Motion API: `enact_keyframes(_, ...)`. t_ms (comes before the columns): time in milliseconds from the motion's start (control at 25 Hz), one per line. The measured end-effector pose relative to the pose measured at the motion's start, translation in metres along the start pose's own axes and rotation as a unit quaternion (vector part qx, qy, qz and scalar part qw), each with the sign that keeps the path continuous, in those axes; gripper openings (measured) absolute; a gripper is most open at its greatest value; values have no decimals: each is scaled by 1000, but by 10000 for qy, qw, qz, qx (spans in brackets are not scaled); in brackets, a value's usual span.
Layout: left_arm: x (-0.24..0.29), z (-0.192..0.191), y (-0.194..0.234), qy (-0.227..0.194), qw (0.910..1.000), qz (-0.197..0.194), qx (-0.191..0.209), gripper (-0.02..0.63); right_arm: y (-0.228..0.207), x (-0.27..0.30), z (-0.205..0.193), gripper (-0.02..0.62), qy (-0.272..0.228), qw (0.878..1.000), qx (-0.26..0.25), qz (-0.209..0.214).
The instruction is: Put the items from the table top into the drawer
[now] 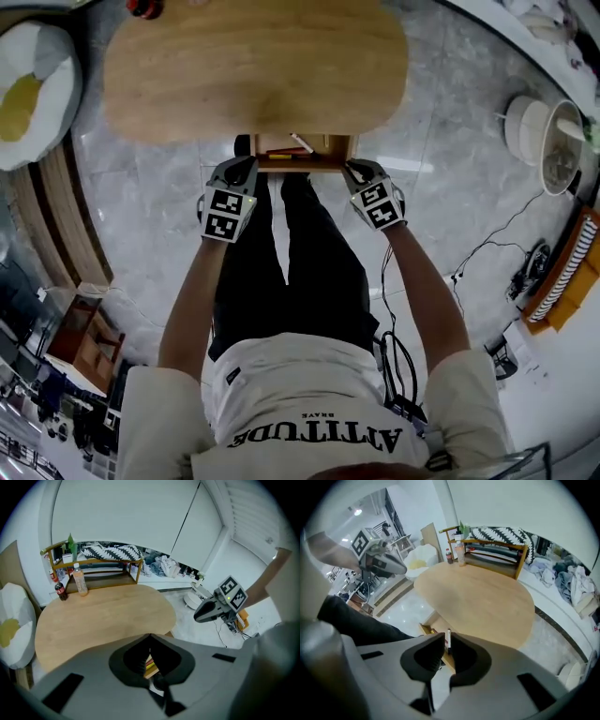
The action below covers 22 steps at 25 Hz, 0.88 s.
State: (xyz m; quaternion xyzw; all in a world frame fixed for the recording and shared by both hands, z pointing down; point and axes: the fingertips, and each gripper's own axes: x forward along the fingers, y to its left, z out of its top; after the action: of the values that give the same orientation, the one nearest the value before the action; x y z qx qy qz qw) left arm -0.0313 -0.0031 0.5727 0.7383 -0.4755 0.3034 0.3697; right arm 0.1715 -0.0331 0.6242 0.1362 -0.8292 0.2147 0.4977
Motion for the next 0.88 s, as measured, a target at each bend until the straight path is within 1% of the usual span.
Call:
enact_keyframes(160, -36, 16, -24, -48, 10000, 33, -28, 21, 1, -55, 16, 41, -400, 9984, 384, -62)
enact_keyframes(280, -56, 32, -24, -211, 9996, 168, -45, 21, -3, -83, 39, 38, -795, 9954, 529, -52)
enact_keyframes(360, -71, 37, -33, -250, 9994, 205, -123, 21, -3, -108, 46, 34, -986, 9935, 572, -17)
enact_keyframes(520, -101, 45, -50, -394, 9984, 289, -287, 21, -1, -155, 58, 21, -1327, 9898, 519, 0)
enact_keyframes(680, -136, 55, -55, -680, 9961, 419, -363, 21, 8, -190, 72, 18, -1653, 9853, 432, -61)
enact_keyframes(880, -182, 61, -58, -1093, 9922, 560, -192, 21, 30, -223, 94, 18, -2088, 9773, 299, -226)
